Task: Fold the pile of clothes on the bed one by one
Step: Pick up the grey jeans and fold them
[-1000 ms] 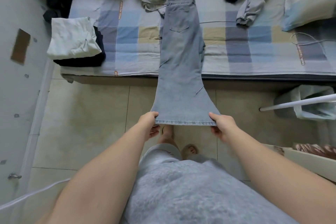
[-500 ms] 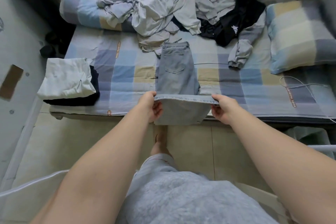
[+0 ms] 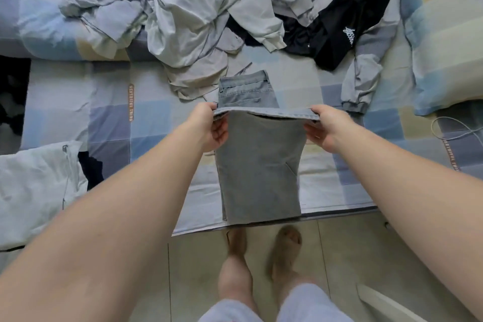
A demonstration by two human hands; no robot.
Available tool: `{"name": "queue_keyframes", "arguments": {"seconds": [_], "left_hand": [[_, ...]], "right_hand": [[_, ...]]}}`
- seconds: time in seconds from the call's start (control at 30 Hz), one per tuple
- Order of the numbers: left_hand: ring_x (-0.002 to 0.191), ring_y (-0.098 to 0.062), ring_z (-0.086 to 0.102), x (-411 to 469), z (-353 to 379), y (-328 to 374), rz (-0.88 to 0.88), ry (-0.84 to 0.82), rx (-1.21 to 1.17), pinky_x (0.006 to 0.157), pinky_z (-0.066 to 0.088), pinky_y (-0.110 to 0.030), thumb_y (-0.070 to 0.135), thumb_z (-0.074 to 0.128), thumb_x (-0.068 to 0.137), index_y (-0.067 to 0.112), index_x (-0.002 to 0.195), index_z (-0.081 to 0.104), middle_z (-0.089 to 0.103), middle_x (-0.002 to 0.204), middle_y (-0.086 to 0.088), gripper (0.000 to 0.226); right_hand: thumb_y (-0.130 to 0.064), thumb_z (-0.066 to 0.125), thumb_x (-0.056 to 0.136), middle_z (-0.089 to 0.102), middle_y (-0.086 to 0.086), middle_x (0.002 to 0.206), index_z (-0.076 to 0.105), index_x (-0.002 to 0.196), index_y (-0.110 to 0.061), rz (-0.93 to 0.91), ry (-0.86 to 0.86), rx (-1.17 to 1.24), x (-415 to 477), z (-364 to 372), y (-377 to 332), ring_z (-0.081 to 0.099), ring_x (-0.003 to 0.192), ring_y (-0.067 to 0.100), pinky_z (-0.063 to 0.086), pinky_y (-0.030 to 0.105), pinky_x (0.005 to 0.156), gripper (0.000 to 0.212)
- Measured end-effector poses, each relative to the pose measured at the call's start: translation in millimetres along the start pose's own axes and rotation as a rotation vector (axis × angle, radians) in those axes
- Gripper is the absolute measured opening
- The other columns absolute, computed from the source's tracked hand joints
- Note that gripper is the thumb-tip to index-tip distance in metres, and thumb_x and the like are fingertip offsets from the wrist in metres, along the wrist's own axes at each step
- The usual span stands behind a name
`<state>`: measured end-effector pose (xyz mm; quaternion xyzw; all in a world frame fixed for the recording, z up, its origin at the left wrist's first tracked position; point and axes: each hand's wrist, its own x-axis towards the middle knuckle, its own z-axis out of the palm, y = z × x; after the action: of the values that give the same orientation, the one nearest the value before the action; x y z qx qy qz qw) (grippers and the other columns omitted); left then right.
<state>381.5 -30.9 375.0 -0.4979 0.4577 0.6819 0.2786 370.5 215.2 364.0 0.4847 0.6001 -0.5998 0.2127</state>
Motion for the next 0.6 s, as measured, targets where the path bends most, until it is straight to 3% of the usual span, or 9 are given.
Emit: {"name": "queue_keyframes", "arguments": {"seconds": [0.1, 0.2, 0.3, 0.37, 0.43, 0.6], "left_hand": [[0.066, -0.011, 0.050, 51.6, 17.8, 35.2, -0.009, -0.021, -0.007, 0.071, 0.042, -0.026, 0.032, 0.044, 0.100, 0.019, 0.083, 0.061, 0.061, 0.075, 0.004, 0.027], [0.082, -0.014, 0.062, 112.9, 33.6, 59.7, 0.029, -0.061, -0.054, 0.072, 0.045, -0.030, 0.041, 0.043, 0.101, 0.017, 0.111, 0.064, 0.071, 0.090, 0.001, 0.033], [0.109, -0.023, 0.066, 171.5, 45.0, 58.6, 0.125, -0.115, -0.026, 0.084, 0.050, -0.038, 0.056, 0.037, 0.103, 0.022, 0.139, 0.051, 0.068, 0.125, -0.001, 0.052], [0.120, -0.026, 0.061, 202.4, 48.8, 43.4, 0.151, -0.129, 0.066, 0.094, 0.049, -0.042, 0.061, 0.038, 0.102, 0.025, 0.143, 0.051, 0.064, 0.133, 0.000, 0.056], [0.126, -0.025, 0.057, 224.9, 46.3, 18.8, 0.147, -0.133, 0.145, 0.097, 0.046, -0.043, 0.062, 0.039, 0.101, 0.027, 0.143, 0.052, 0.061, 0.138, 0.002, 0.056], [0.117, -0.019, 0.060, 242.6, 24.6, -54.2, 0.088, -0.054, 0.224, 0.092, 0.047, -0.039, 0.057, 0.044, 0.101, 0.029, 0.135, 0.056, 0.064, 0.129, 0.007, 0.045]], "right_hand": [[-0.030, 0.061, 0.095, 0.067, 0.004, 0.092, 0.059, 0.113, -0.020, -0.025, 0.025, -0.014, 54.5, 30.2, -28.7, 0.064, 0.075, 0.016, 0.050, 0.033, 0.067, 0.021], [-0.033, 0.059, 0.096, 0.068, 0.004, 0.104, 0.058, 0.109, -0.020, -0.046, -0.027, 0.001, 112.4, 61.2, -49.5, 0.062, 0.084, 0.016, 0.049, 0.037, 0.080, 0.017], [-0.044, 0.056, 0.096, 0.061, 0.001, 0.135, 0.055, 0.133, -0.024, -0.054, -0.173, 0.028, 166.6, 85.8, -47.7, 0.054, 0.125, 0.020, 0.038, 0.045, 0.106, 0.042], [-0.052, 0.050, 0.098, 0.047, -0.004, 0.153, 0.042, 0.149, -0.031, -0.050, -0.234, 0.014, 192.7, 92.3, -33.0, 0.036, 0.145, 0.020, 0.028, 0.049, 0.116, 0.056], [-0.054, 0.046, 0.100, 0.041, -0.008, 0.157, 0.037, 0.152, -0.035, -0.037, -0.265, -0.025, 213.0, 92.2, -7.6, 0.028, 0.149, 0.020, 0.023, 0.051, 0.119, 0.056], [-0.053, 0.047, 0.100, 0.042, -0.011, 0.155, 0.038, 0.151, -0.036, 0.018, -0.259, -0.174, 234.7, 68.4, 63.6, 0.031, 0.147, 0.016, 0.025, 0.046, 0.115, 0.054]]}}
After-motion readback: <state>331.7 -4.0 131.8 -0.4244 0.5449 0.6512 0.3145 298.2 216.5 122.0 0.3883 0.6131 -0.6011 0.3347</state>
